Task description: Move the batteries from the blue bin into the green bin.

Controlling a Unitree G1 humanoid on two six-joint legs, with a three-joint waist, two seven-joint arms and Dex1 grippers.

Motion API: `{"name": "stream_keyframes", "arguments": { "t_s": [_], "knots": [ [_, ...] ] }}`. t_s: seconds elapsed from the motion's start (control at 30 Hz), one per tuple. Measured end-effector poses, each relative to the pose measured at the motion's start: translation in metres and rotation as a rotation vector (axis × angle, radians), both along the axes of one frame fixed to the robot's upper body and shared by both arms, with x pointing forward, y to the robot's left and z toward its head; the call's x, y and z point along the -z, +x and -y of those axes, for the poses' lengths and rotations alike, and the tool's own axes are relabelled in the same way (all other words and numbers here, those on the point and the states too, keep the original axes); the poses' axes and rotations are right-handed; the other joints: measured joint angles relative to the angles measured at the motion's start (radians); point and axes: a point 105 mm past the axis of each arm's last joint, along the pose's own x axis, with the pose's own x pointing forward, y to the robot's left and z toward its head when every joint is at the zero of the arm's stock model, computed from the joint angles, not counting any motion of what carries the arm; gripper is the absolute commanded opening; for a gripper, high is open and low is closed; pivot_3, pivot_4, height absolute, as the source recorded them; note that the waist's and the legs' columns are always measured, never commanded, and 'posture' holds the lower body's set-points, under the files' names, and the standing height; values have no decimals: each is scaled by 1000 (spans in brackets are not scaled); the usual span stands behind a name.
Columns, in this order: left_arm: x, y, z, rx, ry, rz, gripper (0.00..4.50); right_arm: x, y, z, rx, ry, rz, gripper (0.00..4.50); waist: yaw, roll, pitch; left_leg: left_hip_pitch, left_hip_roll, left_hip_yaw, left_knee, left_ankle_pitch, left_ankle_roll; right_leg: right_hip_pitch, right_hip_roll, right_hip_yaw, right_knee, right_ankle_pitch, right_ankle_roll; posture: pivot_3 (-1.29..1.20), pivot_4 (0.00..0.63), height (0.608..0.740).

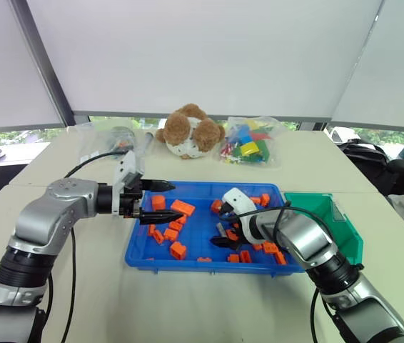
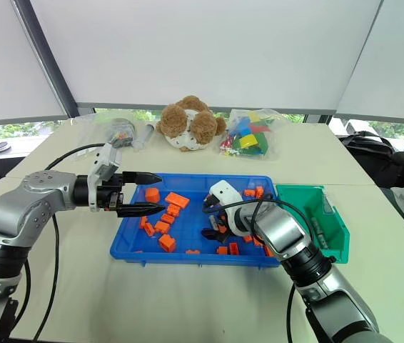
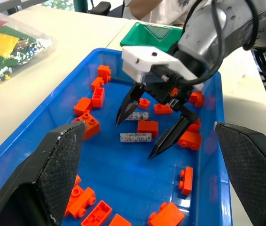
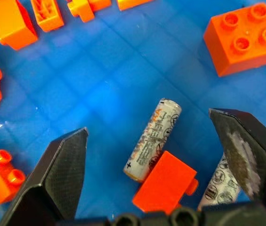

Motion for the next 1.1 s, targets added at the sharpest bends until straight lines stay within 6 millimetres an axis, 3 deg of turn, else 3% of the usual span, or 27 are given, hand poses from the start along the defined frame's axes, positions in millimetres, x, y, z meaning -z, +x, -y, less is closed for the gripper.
{"name": "stream_keyframes", "arguments": {
  "t_s": [0.1, 0.13, 0.2, 0.23, 0.4, 0.53, 0.6, 0.7, 0.77, 0.9, 1.0, 1.1],
  "knots": [
    [0, 0, 0, -1, 0, 1, 4500, 1, -1, -3, -13, 3, -9, 1765, 0, 0, 0, 0, 0, 0, 0, 0, 0, 0, 0, 0, 0, 0, 0, 0, 150, 733],
    [0, 0, 0, -2, 0, 1, 4500, 1, -1, -6, -23, 6, -10, 995, -1, 0, 0, 0, 0, 0, 0, 0, 0, 0, 0, 0, 0, 0, 0, 0, 150, 733],
    [0, 0, 0, -4, 0, 2, 4500, 0, -2, -8, -34, 4, -10, 104, -1, 0, 0, 0, 0, 0, 0, 0, 0, 0, 0, 0, 0, 0, 0, 0, 150, 733],
    [0, 0, 0, -5, 0, 2, 4500, 0, -2, -9, -36, 4, -9, 7, -1, 0, 0, 0, 0, 0, 0, 0, 0, 0, 0, 0, 0, 0, 0, 0, 150, 733],
    [0, 1, 0, -6, -1, 2, 4500, -21, -1, -12, -44, 29, 28, 23, -1, 0, 0, 0, 0, 0, 0, 0, 0, 0, 0, 0, 0, 0, 0, 0, 150, 733],
    [0, 1, 0, -4, -2, 3, 4500, -82, 4, -1, -5, 116, 180, 23, 3, 0, 0, 0, 0, 0, 0, 0, 0, 0, 0, 0, 0, 0, 0, 0, 150, 733],
    [0, 1, 1, -2, -3, 3, 4500, -109, 6, 29, 69, 120, 264, 23, 13, 0, 0, -1, -1, 0, 0, 0, 0, 0, -1, 0, -1, 0, 0, 0, 150, 733],
    [0, 1, 1, 0, -4, -2, 4500, -135, 4, 97, 253, 73, 357, 23, 26, 0, 0, -1, -2, 0, 0, -1, 1, 1, -2, 0, -3, 0, 0, 0, 150, 733],
    [1, 2, 1, 2, -8, -6, 4500, -130, 0, 120, 308, 41, 347, 23, 22, 0, 0, 0, -2, 0, 0, -1, 2, 1, -2, 0, -3, 0, 0, 0, 150, 733],
    [-2, 1, 6, 28, -15, 0, 4500, -99, -11, 154, 380, -60, 251, 23, 5, 0, 0, 0, -1, 0, -1, -1, 2, 1, -1, 0, -2, 0, 0, 0, 150, 733],
    [-2, 2, 6, 31, -20, 0, 4500, -90, -22, 181, 444, -126, 218, 23, 0, 0, 0, 0, -1, 0, -1, -1, 2, 1, -1, 1, -2, 0, 1, 0, 150, 733],
    [-3, 3, 7, 34, -21, 7, 4500, -78, -32, 194, 461, -169, 186, 1465, -1, 0, 0, 0, -1, -1, -1, -1, 2, 1, 0, 1, -2, 0, 1, 0, 150, 733]
  ]
}}
